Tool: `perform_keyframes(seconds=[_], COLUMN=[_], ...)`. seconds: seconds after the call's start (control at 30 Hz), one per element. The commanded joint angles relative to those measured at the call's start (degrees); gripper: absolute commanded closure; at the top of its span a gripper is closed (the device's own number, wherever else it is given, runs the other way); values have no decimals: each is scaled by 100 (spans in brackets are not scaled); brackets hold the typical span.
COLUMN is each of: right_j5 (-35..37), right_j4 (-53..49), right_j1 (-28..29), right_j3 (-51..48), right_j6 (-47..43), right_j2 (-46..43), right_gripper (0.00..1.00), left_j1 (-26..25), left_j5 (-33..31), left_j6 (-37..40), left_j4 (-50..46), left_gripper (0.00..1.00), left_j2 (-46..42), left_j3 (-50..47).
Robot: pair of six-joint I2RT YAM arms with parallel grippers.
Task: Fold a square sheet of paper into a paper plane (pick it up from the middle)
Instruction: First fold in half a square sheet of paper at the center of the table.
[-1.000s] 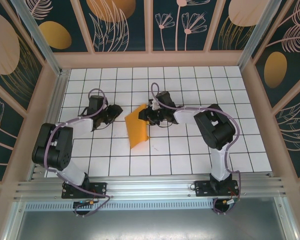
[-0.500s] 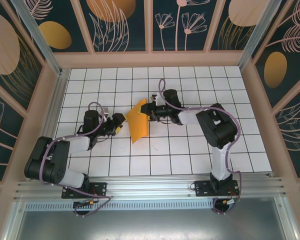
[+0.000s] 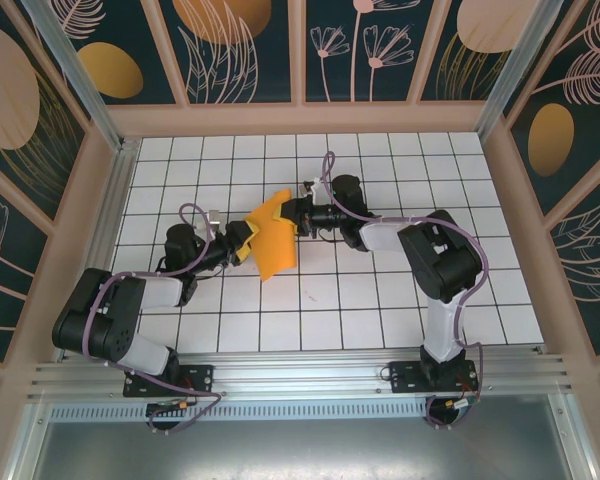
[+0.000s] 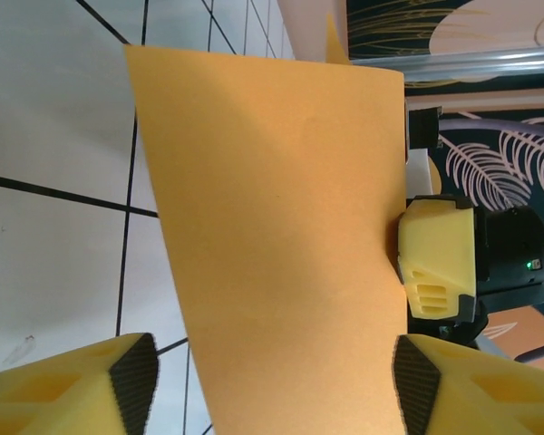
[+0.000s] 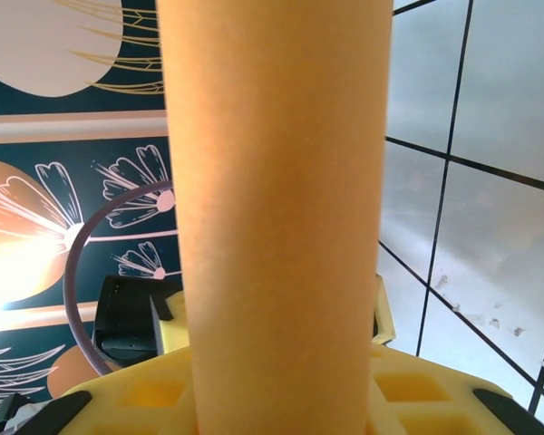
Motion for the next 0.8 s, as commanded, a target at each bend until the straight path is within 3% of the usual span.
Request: perform_keyframes(seconds=[0.0,0.23,0.43,0.57,0.77], right_j5=[-170,-127,82,303,650], right_j4=[290,169,-651,-1286,-1976], right_j1=[-26,-23,-184,-171,-114], right_j3=[-52,-104,-130,-148,-169], right_j6=[95,2,-680,-1261,-1798], right_j2=[-168,-148,-82,36,210], right_gripper=[65,65,63,58,53], left_j1=[-24,-25,-62,-245,-373], left_j5=[73,40,-23,-311,-688], left_j6=[-168,-154,355,1203,1870], left_j4=[540,680,210,-1156,-2481], left_gripper=[42,77,100,100,100], left_j2=[38,103,217,244,374], left_j3=[6,-12,196,596,1094])
